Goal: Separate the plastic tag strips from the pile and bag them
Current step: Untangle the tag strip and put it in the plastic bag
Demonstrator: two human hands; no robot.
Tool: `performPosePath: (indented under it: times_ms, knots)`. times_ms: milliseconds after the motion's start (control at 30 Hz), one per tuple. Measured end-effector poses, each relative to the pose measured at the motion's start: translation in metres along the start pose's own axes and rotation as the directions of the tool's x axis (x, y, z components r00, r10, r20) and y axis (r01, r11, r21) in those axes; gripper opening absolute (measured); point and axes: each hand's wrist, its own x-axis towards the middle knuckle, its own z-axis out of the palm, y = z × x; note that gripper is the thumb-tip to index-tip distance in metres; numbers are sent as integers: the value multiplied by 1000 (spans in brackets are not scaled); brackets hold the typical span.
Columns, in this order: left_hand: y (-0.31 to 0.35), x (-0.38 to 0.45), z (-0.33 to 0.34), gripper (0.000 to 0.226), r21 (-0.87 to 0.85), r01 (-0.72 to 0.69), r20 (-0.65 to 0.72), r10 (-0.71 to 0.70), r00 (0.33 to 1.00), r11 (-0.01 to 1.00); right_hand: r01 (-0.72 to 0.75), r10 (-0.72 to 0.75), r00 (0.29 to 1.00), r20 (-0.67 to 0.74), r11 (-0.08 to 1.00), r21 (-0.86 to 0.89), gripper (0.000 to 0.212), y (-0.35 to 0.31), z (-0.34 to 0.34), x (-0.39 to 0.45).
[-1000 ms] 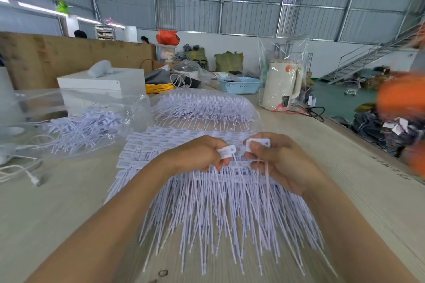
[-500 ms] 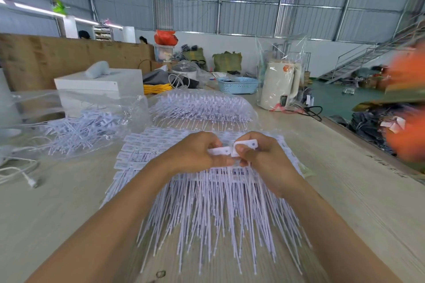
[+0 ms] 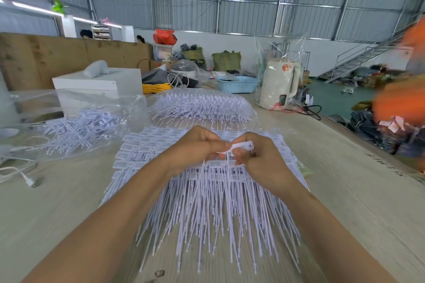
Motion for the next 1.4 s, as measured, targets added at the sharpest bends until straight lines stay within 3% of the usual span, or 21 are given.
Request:
performPosePath:
  times_ms: [100,133,167,233,333,400,467,533,633,700,767,833,967,1033,1100,1200,1300,1400]
  knots:
    - [2,-1,-4,39,-138,113,58,-106,993,984,128,-153,985,-85,961,-245,16,6,1,1]
    - [2,-1,-5,43,-156,139,74,-128,989,978,113,-151,979,-137,961,-253,17,8,-3,1]
    - [2,-1,-7,44,-152,147,78,-137,988,977,66,-101,975,-196,982,-177,16,10,-8,3]
    - [3,-2,-8,37,-115,119,80,-111,991,986,-16,52,968,-245,989,150,17,12,-20,5]
    - [1,-3,-8,27,-61,94,113,-86,990,994,-105,239,961,-142,786,610,13,6,-39,7]
    - [-1,-3,-9,27,8,108,119,-108,987,994,-156,294,953,-65,668,728,10,2,-49,7]
    - [-2,-2,-9,28,76,116,107,-124,987,990,-203,287,958,23,616,761,10,-2,-52,6]
    - [-2,-2,-7,30,160,99,111,-118,987,982,-240,231,966,114,649,722,7,-6,-46,3]
    - [0,-4,-1,29,287,39,150,-85,985,957,-203,128,975,183,849,488,6,-10,-25,-1]
    - [-1,-3,1,19,366,0,157,-62,986,931,-168,102,976,192,915,368,11,-11,-14,-2]
    - [-1,-4,2,10,411,-36,170,-38,985,911,-199,131,965,226,930,309,15,-10,-9,-3]
    - [-1,-4,2,17,398,-74,157,11,988,914,-232,162,955,247,930,286,14,-9,-7,-3]
    - [-5,-1,-1,32,196,-77,41,71,997,978,-209,166,974,153,920,332,14,-5,-8,0]
    - [-6,0,-2,24,146,-43,11,42,999,988,-198,171,980,105,913,356,16,-4,-11,1]
    - [-6,1,-1,2,116,-45,26,42,999,992,-176,165,984,63,921,347,16,-3,-10,2]
    - [-5,1,0,14,146,-78,-1,79,997,986,-151,160,987,3,927,344,18,-3,-8,3]
    - [-4,1,3,11,196,-127,-83,145,986,972,-158,161,987,17,927,341,15,-2,-8,4]
    - [-4,1,8,8,135,-141,-132,159,978,981,-158,154,987,36,939,305,14,0,-8,3]
